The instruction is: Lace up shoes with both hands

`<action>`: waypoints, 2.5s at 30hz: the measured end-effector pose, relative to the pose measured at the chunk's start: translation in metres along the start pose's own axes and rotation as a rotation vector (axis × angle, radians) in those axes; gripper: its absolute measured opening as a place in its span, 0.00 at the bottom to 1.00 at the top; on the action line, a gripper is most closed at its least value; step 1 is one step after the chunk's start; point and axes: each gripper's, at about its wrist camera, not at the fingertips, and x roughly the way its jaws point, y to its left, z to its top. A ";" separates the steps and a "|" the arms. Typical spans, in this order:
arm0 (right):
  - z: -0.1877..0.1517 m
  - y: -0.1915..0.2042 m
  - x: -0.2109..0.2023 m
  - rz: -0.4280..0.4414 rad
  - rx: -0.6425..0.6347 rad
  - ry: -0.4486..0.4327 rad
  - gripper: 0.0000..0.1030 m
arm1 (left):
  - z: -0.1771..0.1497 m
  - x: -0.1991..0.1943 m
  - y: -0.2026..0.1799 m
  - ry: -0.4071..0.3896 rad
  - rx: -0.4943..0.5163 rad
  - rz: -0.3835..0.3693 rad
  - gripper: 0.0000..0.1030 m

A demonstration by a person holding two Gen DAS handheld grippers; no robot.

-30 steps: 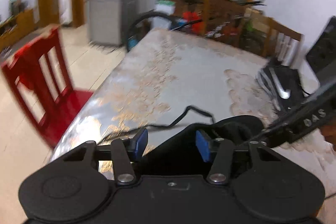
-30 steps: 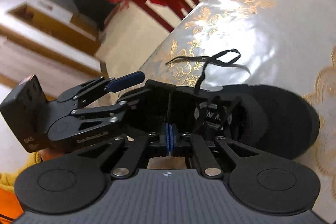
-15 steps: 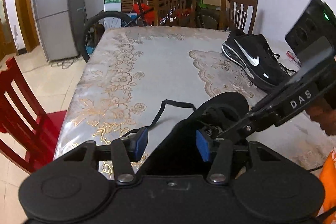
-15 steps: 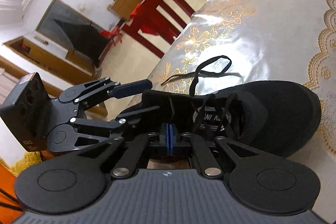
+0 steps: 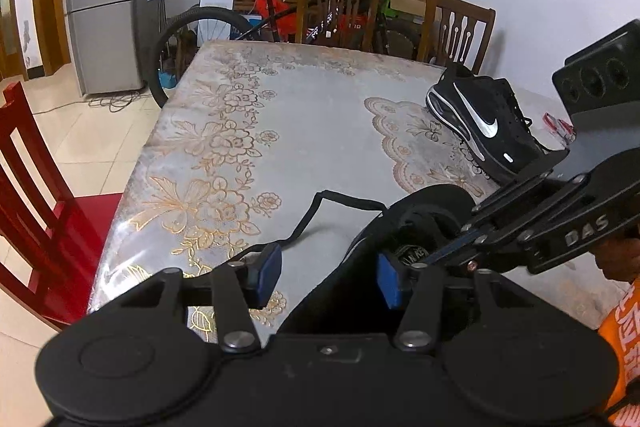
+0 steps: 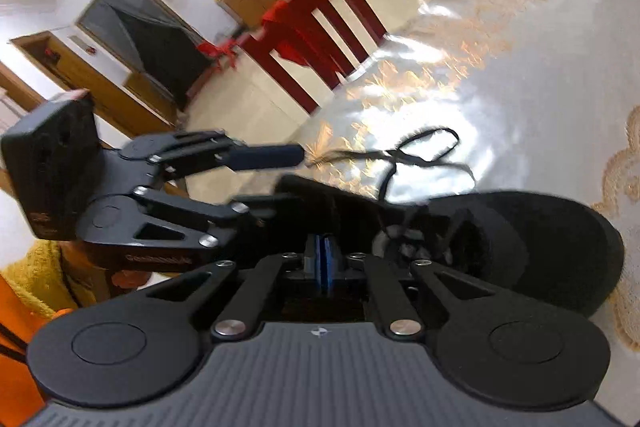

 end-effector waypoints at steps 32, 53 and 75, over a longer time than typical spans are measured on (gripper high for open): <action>0.014 0.025 0.031 -0.167 -0.252 0.106 0.34 | -0.010 -0.006 0.007 -0.033 -0.006 0.011 0.50; -0.026 0.016 0.001 -0.161 0.035 -0.112 0.06 | -0.006 -0.014 0.010 -0.001 -0.022 0.007 0.56; -0.007 -0.004 0.011 -0.124 0.106 -0.062 0.06 | -0.004 -0.011 0.010 0.023 -0.008 0.011 0.56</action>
